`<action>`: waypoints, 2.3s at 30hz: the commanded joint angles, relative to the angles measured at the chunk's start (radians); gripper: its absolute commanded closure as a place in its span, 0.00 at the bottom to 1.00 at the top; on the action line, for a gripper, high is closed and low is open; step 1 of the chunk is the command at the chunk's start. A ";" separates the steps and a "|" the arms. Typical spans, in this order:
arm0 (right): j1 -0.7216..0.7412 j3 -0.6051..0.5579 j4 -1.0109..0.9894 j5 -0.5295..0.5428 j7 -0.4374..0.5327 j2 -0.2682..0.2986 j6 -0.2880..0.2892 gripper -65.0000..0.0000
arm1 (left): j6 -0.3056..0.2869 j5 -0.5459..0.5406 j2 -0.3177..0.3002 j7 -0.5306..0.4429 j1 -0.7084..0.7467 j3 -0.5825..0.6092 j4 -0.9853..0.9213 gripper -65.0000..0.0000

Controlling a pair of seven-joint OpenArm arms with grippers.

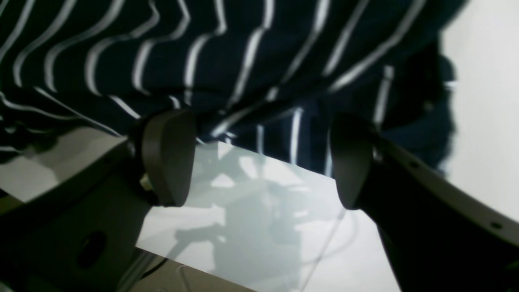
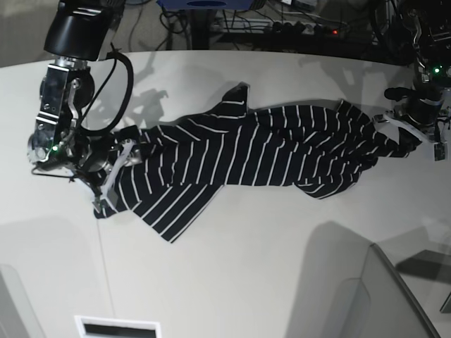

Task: Layout the t-shirt on the table in an organized manner, then fold the t-shirt properly
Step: 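Regrasp the shirt with the right gripper near the hem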

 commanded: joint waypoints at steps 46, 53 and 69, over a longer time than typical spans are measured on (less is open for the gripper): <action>-0.087 0.215 0.415 0.209 -0.308 0.032 -0.041 0.99 | 0.005 0.000 -0.016 -0.020 0.000 -0.016 0.038 1.00; -0.068 0.203 0.443 0.209 -0.308 0.088 -0.040 0.99 | 0.005 0.000 -0.021 -0.020 -0.013 -0.010 0.081 1.00; 0.263 0.006 -0.048 0.202 -0.106 0.187 -0.049 0.99 | 0.005 0.002 -0.018 0.098 -0.163 0.000 0.071 1.00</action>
